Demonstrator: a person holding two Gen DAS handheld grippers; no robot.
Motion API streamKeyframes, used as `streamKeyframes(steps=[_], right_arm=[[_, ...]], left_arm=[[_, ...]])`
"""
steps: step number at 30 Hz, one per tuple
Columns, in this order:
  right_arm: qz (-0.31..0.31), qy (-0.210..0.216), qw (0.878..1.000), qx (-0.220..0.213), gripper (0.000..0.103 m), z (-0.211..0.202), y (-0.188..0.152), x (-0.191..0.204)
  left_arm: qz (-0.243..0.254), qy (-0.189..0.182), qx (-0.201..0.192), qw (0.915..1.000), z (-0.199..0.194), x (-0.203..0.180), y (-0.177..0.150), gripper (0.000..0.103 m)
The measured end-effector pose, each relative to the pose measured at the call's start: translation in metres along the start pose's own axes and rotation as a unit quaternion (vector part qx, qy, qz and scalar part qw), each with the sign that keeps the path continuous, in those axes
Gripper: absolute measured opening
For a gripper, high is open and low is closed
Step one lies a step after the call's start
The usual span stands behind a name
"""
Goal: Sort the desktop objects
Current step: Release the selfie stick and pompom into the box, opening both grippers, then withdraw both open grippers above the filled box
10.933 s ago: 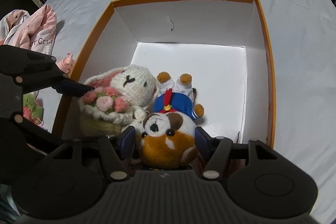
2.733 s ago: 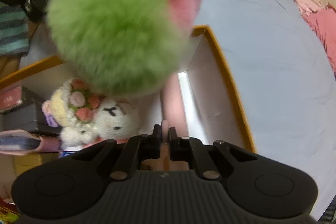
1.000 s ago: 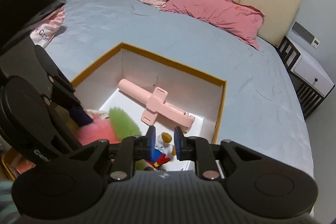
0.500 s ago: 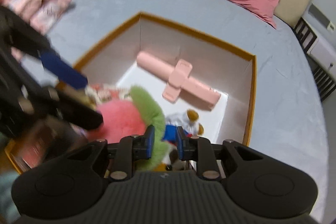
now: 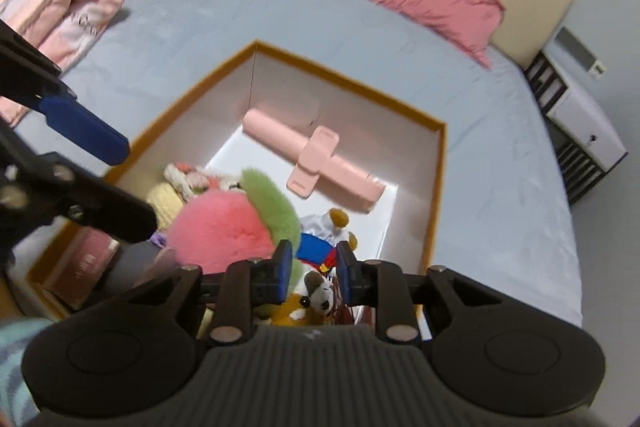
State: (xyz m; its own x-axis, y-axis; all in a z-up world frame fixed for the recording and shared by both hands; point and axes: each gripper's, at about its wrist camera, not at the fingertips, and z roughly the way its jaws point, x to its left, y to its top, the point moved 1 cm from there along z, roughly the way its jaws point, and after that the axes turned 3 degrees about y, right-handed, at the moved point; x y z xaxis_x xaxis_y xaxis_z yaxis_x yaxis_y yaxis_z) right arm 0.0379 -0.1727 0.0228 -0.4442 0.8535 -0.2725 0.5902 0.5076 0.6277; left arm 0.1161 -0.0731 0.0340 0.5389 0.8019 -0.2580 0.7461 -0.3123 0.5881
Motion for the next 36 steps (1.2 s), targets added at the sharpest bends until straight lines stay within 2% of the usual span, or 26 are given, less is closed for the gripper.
streamKeyframes(steps=[4,7,12,14,17,22,24,30,36], right_arm=[[0.027,-0.012,0.997,-0.068,0.025,-0.034,-0.009,0.007],[0.052,-0.022,0.992,-0.117,0.026,-0.057,-0.019,0.013],[0.128,-0.041,0.980,-0.147,0.033,-0.073,-0.036,0.024],[0.154,-0.047,0.976,-0.149,0.038,-0.074,-0.044,0.030],[0.187,-0.054,0.970,-0.146,0.041,-0.075,-0.055,0.036],[0.188,-0.052,0.971,-0.139,0.046,-0.072,-0.063,0.045],[0.183,-0.051,0.972,-0.137,0.051,-0.073,-0.064,0.046],[0.178,-0.043,0.975,-0.126,0.052,-0.065,-0.072,0.047],[0.193,-0.039,0.975,-0.105,0.052,-0.050,-0.075,0.043]], left_arm=[[0.000,0.002,-0.030,0.9995,-0.016,-0.007,-0.008,0.066],[-0.003,0.018,-0.052,0.9985,-0.022,-0.011,-0.018,0.066],[-0.020,0.040,-0.070,0.9966,-0.021,-0.012,-0.040,0.066],[-0.028,0.054,-0.070,0.9957,-0.019,-0.011,-0.048,0.066],[-0.032,0.072,-0.077,0.9939,-0.019,-0.010,-0.057,0.068],[-0.056,0.120,-0.102,0.9859,-0.016,-0.010,-0.067,0.071],[-0.060,0.122,-0.098,0.9858,-0.011,-0.010,-0.071,0.071],[-0.033,0.147,-0.096,0.9838,0.000,-0.019,-0.081,0.073],[-0.050,0.154,-0.068,0.9845,0.015,-0.016,-0.087,0.074]])
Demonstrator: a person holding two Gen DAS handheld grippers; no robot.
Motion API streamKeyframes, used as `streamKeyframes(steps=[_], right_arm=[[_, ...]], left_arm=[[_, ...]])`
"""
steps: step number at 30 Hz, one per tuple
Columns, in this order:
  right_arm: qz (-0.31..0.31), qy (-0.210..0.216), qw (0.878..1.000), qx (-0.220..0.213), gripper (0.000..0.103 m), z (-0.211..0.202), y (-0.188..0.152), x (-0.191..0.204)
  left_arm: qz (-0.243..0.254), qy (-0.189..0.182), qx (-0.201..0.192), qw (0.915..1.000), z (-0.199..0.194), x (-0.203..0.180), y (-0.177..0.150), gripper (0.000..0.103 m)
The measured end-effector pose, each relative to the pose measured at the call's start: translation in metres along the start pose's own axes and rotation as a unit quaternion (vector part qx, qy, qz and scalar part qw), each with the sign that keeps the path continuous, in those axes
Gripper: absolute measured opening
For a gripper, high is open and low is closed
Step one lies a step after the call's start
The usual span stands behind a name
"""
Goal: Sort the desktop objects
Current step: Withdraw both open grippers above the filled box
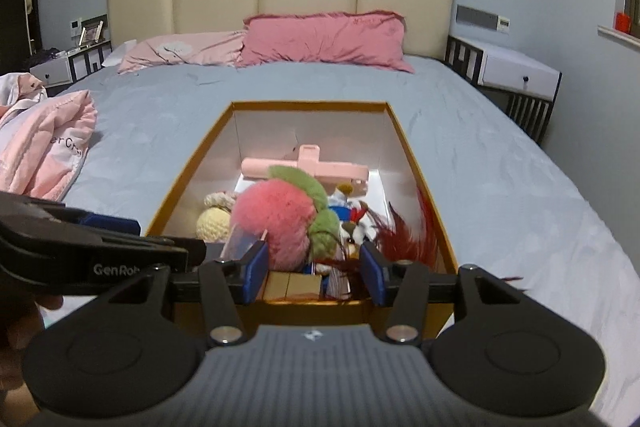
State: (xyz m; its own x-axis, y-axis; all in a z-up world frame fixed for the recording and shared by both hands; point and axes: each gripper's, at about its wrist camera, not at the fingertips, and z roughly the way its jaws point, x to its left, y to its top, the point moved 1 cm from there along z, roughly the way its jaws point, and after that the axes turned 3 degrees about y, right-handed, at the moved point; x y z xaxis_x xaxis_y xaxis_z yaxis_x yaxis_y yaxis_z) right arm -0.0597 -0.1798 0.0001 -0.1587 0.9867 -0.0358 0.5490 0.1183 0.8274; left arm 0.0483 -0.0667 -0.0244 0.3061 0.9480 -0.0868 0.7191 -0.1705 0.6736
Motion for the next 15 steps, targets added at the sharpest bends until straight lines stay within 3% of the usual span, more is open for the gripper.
streamKeyframes(steps=[6,10,15], right_arm=[[0.004,0.005,1.000,0.030,0.054,0.011,-0.002,-0.001],[0.005,0.010,0.999,0.039,0.063,0.015,-0.002,0.000],[-0.002,0.004,0.999,0.041,0.064,0.016,-0.002,0.001]], left_arm=[[-0.004,0.018,0.013,0.9997,0.008,0.001,-0.005,0.074],[-0.013,0.025,0.025,0.9993,0.013,0.005,-0.005,0.077],[-0.008,0.034,0.014,0.9993,0.012,0.005,-0.007,0.080]])
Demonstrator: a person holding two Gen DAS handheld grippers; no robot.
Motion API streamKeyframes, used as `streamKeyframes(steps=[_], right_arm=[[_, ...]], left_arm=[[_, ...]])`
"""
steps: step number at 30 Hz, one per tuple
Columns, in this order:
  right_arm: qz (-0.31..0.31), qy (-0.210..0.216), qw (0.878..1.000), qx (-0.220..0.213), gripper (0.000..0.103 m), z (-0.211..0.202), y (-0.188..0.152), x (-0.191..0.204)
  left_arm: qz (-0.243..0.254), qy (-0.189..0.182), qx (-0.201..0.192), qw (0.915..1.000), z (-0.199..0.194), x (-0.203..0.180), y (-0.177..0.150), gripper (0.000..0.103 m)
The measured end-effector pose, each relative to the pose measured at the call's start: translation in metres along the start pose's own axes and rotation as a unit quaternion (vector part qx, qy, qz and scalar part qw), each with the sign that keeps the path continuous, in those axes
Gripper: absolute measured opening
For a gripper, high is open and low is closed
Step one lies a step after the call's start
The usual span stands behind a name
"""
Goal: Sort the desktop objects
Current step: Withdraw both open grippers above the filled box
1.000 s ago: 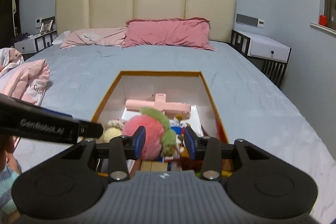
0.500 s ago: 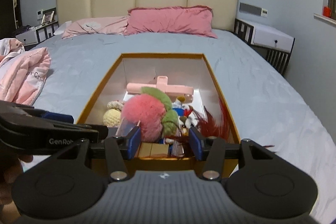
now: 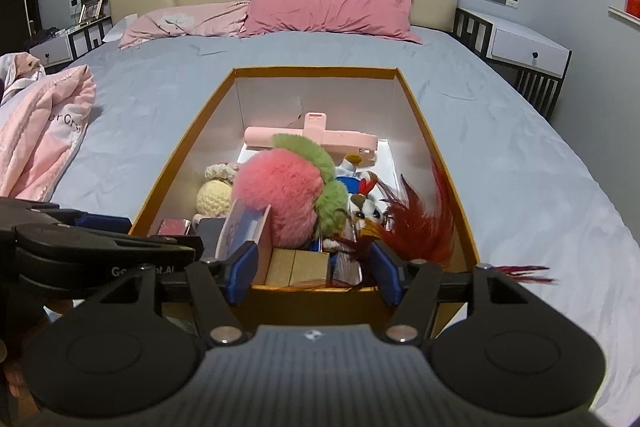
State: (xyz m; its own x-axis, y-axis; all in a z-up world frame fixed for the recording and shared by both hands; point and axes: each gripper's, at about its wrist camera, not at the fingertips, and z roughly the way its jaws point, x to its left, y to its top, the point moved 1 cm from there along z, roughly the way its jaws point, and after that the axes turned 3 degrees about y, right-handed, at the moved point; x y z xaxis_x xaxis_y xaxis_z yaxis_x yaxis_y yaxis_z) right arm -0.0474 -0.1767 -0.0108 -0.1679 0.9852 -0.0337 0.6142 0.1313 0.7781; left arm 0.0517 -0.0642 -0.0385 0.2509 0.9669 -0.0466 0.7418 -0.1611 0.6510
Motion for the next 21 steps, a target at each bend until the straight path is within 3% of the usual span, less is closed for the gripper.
streamKeyframes(steps=[21], right_arm=[[-0.002,-0.003,1.000,0.003,0.065,0.0020,0.0002,0.0013]], left_arm=[[0.005,0.003,-0.008,1.0000,0.0003,-0.0003,-0.0010,0.085]])
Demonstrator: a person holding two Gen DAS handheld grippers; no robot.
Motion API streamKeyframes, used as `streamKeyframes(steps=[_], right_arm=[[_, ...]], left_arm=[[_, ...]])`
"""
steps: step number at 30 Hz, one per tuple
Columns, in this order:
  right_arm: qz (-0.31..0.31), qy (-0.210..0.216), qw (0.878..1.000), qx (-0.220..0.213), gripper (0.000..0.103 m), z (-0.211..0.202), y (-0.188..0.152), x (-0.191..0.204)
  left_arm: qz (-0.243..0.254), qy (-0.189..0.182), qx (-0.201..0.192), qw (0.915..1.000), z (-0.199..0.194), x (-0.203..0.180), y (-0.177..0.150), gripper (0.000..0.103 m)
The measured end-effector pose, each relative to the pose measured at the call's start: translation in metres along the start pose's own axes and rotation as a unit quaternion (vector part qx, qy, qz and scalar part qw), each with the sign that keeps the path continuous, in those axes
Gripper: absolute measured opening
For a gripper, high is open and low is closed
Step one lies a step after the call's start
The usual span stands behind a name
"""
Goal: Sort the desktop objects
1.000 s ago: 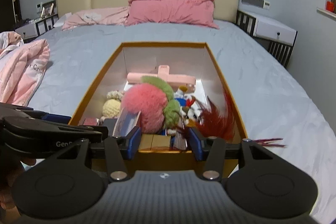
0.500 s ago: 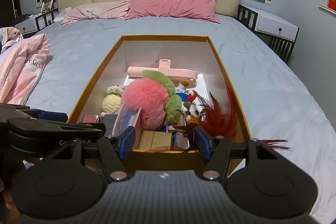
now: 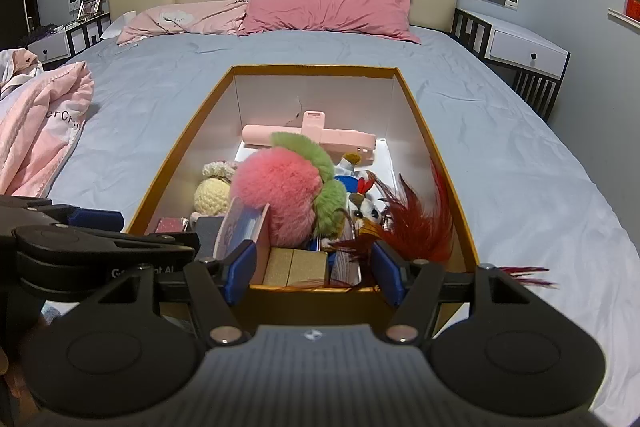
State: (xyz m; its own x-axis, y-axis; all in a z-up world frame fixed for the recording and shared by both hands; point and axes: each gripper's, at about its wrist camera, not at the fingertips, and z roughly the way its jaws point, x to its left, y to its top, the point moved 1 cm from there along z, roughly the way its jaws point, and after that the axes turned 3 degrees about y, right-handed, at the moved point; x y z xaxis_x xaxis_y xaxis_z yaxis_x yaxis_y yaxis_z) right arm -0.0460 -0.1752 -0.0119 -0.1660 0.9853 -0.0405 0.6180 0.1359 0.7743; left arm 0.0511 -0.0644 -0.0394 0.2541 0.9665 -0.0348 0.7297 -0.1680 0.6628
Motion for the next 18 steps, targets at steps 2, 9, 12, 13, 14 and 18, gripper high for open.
streamKeyframes(steps=[2,9,12,13,14,18], right_arm=[[0.000,0.000,1.000,0.000,0.065,-0.0001,-0.0001,-0.0001],[0.000,0.000,1.000,0.000,0.065,0.0004,-0.0004,-0.0001],[0.001,0.000,1.000,0.000,0.065,0.0005,-0.0007,-0.0002],[0.001,0.000,1.000,0.000,0.065,0.0004,-0.0005,-0.0005],[0.001,0.000,1.000,0.000,0.065,0.0004,-0.0005,-0.0004],[0.001,0.000,1.000,0.000,0.065,0.0006,-0.0007,-0.0004]], left_arm=[[-0.002,0.000,0.001,1.0000,-0.0002,-0.0001,0.0005,0.085],[-0.005,0.000,0.000,1.0000,0.0000,0.0003,0.0013,0.085],[-0.005,0.000,0.000,1.0000,0.0000,0.0004,0.0010,0.085],[-0.005,0.000,0.000,1.0000,0.0000,0.0004,0.0011,0.085],[-0.005,0.000,0.000,1.0000,0.0000,0.0005,0.0012,0.085],[-0.004,-0.001,0.000,1.0000,0.0001,0.0007,0.0010,0.085]])
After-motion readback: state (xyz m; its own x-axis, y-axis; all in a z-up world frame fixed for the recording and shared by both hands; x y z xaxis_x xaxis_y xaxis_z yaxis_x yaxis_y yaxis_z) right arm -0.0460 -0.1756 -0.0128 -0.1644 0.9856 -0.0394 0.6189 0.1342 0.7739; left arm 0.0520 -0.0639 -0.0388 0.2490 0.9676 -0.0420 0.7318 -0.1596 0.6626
